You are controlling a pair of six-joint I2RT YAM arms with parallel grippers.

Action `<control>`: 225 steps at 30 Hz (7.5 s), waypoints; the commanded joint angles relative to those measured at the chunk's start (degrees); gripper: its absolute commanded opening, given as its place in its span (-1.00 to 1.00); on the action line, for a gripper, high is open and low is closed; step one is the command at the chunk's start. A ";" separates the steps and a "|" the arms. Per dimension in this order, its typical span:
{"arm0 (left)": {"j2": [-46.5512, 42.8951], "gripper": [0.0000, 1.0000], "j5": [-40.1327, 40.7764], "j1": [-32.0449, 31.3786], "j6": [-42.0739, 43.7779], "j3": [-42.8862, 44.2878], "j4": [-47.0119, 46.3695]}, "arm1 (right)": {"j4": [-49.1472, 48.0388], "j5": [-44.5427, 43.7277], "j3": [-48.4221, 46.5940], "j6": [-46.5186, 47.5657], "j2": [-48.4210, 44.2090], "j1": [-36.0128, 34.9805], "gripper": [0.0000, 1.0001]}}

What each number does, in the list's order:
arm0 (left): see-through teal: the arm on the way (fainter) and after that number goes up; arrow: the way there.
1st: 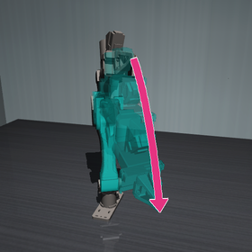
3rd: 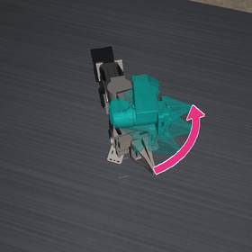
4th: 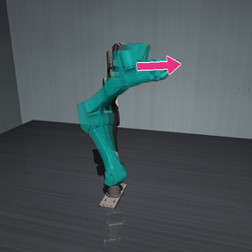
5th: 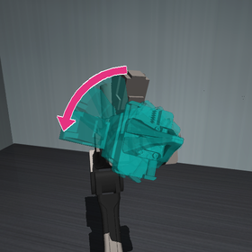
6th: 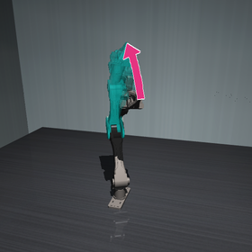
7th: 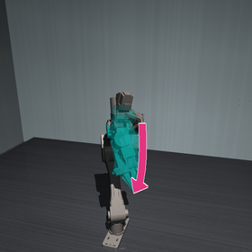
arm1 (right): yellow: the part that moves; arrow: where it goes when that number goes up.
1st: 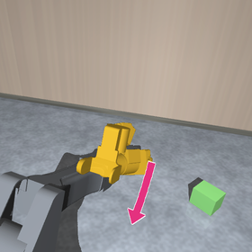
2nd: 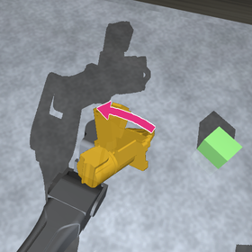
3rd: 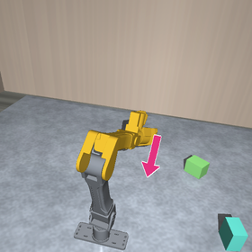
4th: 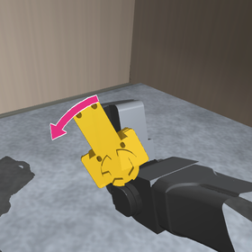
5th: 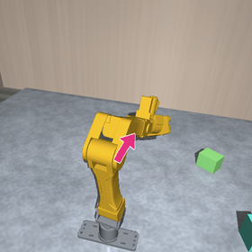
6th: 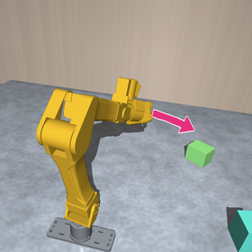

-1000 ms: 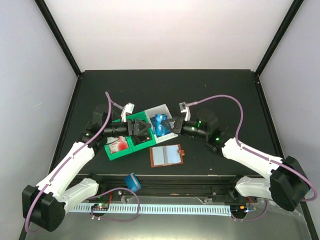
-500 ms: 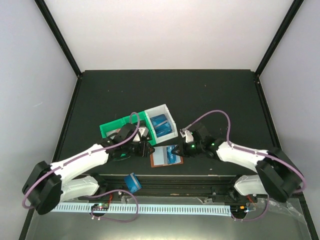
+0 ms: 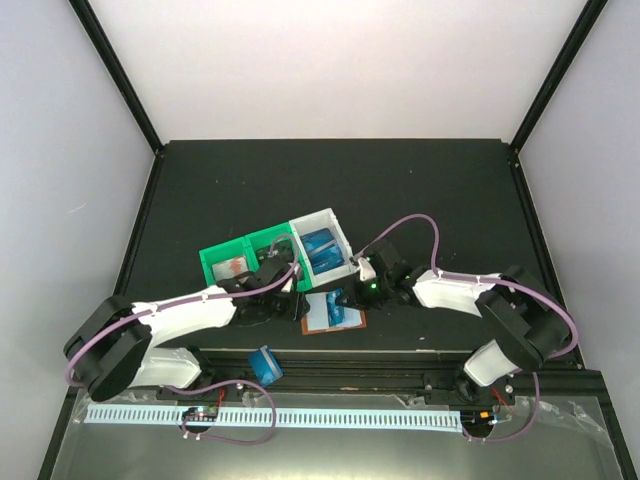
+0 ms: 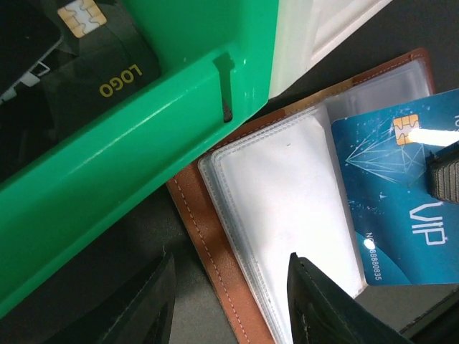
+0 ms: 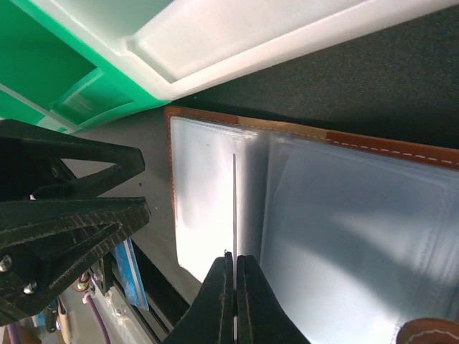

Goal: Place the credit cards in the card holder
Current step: Insert the credit card into the card holder.

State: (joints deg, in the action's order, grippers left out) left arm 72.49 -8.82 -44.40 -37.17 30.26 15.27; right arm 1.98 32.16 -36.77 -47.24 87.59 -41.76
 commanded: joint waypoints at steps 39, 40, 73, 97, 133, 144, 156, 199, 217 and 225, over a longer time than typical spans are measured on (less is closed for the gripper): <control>5.93 -0.53 7.71 -6.05 -5.13 -0.97 -1.67 | -13.23 -2.23 5.66 -6.97 6.90 -1.20 -0.81; 5.77 -0.53 7.76 -6.05 -5.23 -1.03 -1.66 | -12.95 -3.46 6.31 -7.65 5.90 -1.24 -0.74; 2.98 -0.18 3.89 -6.13 -5.06 -2.44 -4.03 | -3.09 -16.10 2.28 -11.17 -1.00 -8.72 -0.05; 3.04 -0.32 -3.38 -6.13 -6.22 -4.07 -6.29 | 2.08 -17.65 -1.40 -10.19 0.19 -15.41 -0.33; 1.53 -0.28 -0.41 -6.13 -5.37 -4.34 -4.62 | 22.62 -42.09 -10.86 2.18 2.09 -27.23 -0.07; 1.25 -0.32 0.17 -6.13 -5.41 -4.33 -4.37 | 21.74 -43.89 -8.16 10.33 1.41 -30.78 -0.05; 1.38 -0.44 -0.70 -6.08 -6.23 -4.60 -4.98 | 22.20 -48.73 -11.48 11.68 7.17 -33.45 -0.10; -0.30 -0.44 -1.47 -6.05 -6.55 -4.97 -5.86 | 18.09 -49.53 -9.13 -12.04 2.89 -28.82 -0.09; 0.55 -0.43 -3.04 -6.05 -5.74 -4.77 -7.26 | 7.26 -39.38 -9.15 -7.61 4.50 -26.78 -0.29; 0.13 -0.43 -3.21 -6.05 -5.72 -4.88 -7.20 | 12.40 -41.14 -10.02 -10.26 3.61 -26.59 -0.28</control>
State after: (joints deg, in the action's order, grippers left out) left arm 72.75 -10.50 -50.26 -43.53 25.23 9.74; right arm 13.98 -8.47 -45.82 -55.68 92.03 -68.36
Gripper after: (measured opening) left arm 0.284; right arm 0.357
